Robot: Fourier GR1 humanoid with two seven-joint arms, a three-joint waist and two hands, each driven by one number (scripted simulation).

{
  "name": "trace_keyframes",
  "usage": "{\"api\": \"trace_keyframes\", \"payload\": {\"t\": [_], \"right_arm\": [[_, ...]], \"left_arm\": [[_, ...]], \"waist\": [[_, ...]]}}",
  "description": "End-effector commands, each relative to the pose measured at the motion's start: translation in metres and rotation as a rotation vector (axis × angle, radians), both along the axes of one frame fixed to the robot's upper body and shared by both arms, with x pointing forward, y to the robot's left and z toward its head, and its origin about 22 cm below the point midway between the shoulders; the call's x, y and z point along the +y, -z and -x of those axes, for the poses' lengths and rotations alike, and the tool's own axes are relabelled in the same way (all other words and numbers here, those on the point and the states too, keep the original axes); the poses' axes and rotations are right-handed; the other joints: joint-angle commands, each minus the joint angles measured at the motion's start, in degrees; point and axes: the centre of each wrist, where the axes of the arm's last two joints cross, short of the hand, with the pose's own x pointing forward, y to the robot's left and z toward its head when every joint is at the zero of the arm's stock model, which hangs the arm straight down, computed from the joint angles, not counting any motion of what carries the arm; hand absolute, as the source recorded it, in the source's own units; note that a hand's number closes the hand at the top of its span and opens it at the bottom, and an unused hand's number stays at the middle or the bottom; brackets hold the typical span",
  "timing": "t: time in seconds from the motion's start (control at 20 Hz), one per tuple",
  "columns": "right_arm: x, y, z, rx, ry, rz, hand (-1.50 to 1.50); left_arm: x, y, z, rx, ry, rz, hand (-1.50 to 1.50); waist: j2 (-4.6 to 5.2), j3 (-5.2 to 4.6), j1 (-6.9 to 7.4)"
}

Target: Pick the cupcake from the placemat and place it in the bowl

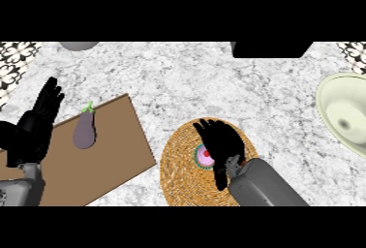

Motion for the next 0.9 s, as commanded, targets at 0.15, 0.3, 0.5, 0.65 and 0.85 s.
{"api": "trace_keyframes", "payload": {"t": [0.15,0.3,0.5,0.65,0.85], "right_arm": [[0.005,0.021,-0.009,0.095,-0.010,-0.006,1.50],[0.019,0.026,-0.011,0.080,-0.074,-0.027,1.50],[0.007,0.050,-0.026,0.047,-0.067,-0.085,1.50],[0.017,0.041,-0.022,0.044,-0.079,-0.083,1.50],[-0.038,0.039,-0.004,-0.008,-0.074,-0.080,1.50]], "left_arm": [[-0.004,-0.005,-0.001,-0.005,0.011,0.005,0.00],[0.005,-0.004,0.002,-0.004,-0.006,0.006,0.00],[-0.002,-0.013,0.002,-0.010,0.009,0.018,0.00],[-0.005,-0.010,0.010,0.001,-0.006,0.011,0.00],[0.012,0.001,0.001,0.022,-0.025,-0.008,0.00]], "waist": [[0.02,0.00,0.08],[0.03,0.00,0.17],[0.09,0.01,0.29],[0.00,0.01,0.17],[-0.12,-0.01,-0.75]]}}
